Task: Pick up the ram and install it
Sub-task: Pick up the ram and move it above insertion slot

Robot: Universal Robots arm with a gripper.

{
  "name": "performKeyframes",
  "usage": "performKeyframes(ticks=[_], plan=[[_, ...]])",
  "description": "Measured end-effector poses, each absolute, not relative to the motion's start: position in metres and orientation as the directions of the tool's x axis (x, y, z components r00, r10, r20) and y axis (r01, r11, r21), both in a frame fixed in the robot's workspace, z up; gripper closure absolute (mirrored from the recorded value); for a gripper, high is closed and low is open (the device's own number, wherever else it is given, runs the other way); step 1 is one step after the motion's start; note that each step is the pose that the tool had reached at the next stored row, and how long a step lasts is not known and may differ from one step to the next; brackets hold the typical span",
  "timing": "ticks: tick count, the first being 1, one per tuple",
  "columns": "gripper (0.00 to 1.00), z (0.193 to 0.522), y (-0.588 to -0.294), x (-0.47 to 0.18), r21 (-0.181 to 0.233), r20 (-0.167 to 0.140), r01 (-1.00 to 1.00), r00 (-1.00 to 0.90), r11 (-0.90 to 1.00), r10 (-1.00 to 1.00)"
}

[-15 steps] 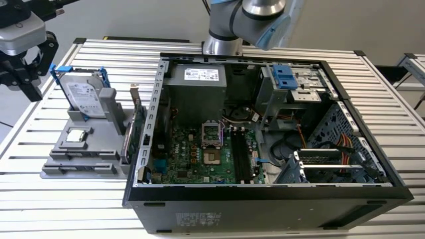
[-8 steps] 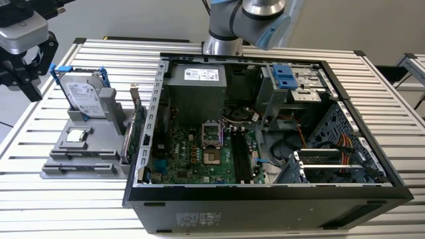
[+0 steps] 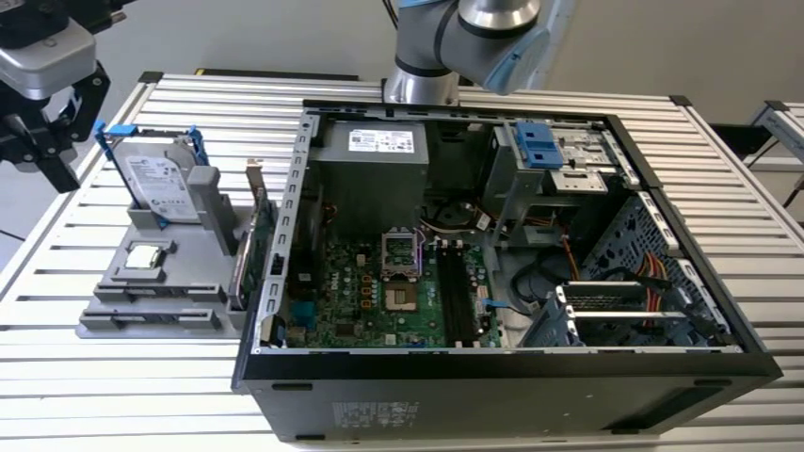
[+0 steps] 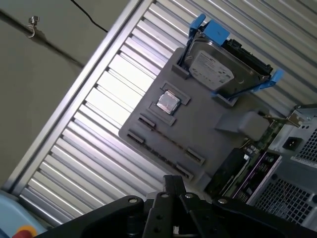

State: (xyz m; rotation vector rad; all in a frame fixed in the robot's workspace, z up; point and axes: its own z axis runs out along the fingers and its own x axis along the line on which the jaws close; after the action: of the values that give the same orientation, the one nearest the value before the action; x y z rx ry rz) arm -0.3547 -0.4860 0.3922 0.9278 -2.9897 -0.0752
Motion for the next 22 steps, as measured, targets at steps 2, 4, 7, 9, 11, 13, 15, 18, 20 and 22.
performKeyframes(ticks=[2,4,7,9,11,13,15,18,20,22], plan=[[1.00,0.3922,-0.4860,-0.3547,0.049,-0.004,-0.574,-0.818,0.817,-0.575],[1.00,0.3921,-0.4860,-0.3548,0.049,-0.004,-0.583,-0.812,0.811,-0.583],[1.00,0.3922,-0.4860,-0.3548,0.049,-0.004,-0.595,-0.803,0.802,-0.596],[1.00,0.3921,-0.4860,-0.3548,0.049,-0.004,-0.604,-0.797,0.796,-0.604],[1.00,0.3921,-0.4860,-0.3548,0.049,-0.004,-0.612,-0.790,0.789,-0.613],[1.00,0.3921,-0.4860,-0.3548,0.049,-0.004,-0.620,-0.784,0.783,-0.621],[1.00,0.3922,-0.4860,-0.3548,0.049,-0.004,-0.628,-0.777,0.776,-0.629],[1.00,0.3921,-0.4860,-0.3548,0.049,-0.004,-0.640,-0.768,0.766,-0.641],[1.00,0.3922,-0.4860,-0.3548,0.049,-0.004,-0.648,-0.761,0.760,-0.649],[1.00,0.3922,-0.4860,-0.3548,0.049,-0.004,-0.656,-0.754,0.753,-0.657]])
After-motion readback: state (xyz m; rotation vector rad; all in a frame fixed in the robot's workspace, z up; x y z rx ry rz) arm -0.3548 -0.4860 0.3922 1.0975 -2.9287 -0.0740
